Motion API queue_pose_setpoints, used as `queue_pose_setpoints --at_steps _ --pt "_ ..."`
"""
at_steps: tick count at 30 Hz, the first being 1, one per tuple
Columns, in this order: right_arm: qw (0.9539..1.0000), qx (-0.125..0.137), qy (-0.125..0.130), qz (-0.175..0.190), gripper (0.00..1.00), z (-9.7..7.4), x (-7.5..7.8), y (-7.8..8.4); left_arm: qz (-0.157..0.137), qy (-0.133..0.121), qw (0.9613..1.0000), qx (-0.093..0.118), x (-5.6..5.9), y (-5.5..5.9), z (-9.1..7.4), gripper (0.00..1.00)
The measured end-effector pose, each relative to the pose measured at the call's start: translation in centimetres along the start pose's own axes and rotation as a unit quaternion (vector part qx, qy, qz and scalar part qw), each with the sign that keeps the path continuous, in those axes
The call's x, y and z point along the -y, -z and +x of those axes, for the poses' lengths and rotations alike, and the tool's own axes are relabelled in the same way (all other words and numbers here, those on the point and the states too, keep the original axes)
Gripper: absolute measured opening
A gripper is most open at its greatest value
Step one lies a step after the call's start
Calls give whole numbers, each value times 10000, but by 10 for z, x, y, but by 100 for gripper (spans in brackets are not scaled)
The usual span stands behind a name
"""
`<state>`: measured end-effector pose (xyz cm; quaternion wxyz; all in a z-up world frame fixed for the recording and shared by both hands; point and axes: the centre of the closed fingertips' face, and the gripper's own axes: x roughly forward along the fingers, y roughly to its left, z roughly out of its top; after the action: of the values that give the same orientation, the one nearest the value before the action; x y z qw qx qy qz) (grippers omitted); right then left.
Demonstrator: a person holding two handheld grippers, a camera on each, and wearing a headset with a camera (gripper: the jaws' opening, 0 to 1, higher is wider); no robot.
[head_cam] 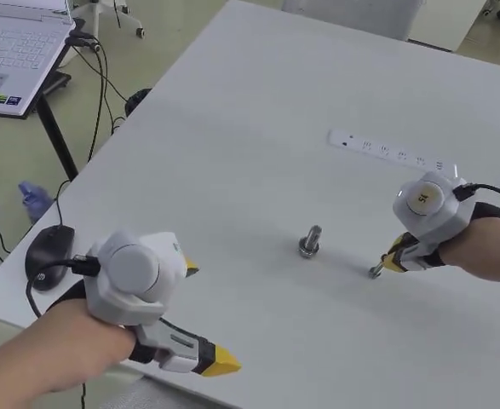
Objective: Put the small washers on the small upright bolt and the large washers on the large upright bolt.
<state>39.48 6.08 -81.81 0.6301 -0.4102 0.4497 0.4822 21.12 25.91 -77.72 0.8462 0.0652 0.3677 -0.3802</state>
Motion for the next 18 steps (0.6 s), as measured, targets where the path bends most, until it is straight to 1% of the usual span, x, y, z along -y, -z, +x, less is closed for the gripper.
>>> queue_pose_setpoints --at_steps 6,8,18 --pt "10000 -45 -37 -26 12 8 0 2 -54 31 10000 -22 -2 2 2 88" --pt "10000 -56 -57 -34 12 11 -1 3 -54 40 10000 -63 -2 4 2 87" --pt "9999 -72 -103 -33 12 23 0 6 -109 33 9999 -80 -5 4 4 87"
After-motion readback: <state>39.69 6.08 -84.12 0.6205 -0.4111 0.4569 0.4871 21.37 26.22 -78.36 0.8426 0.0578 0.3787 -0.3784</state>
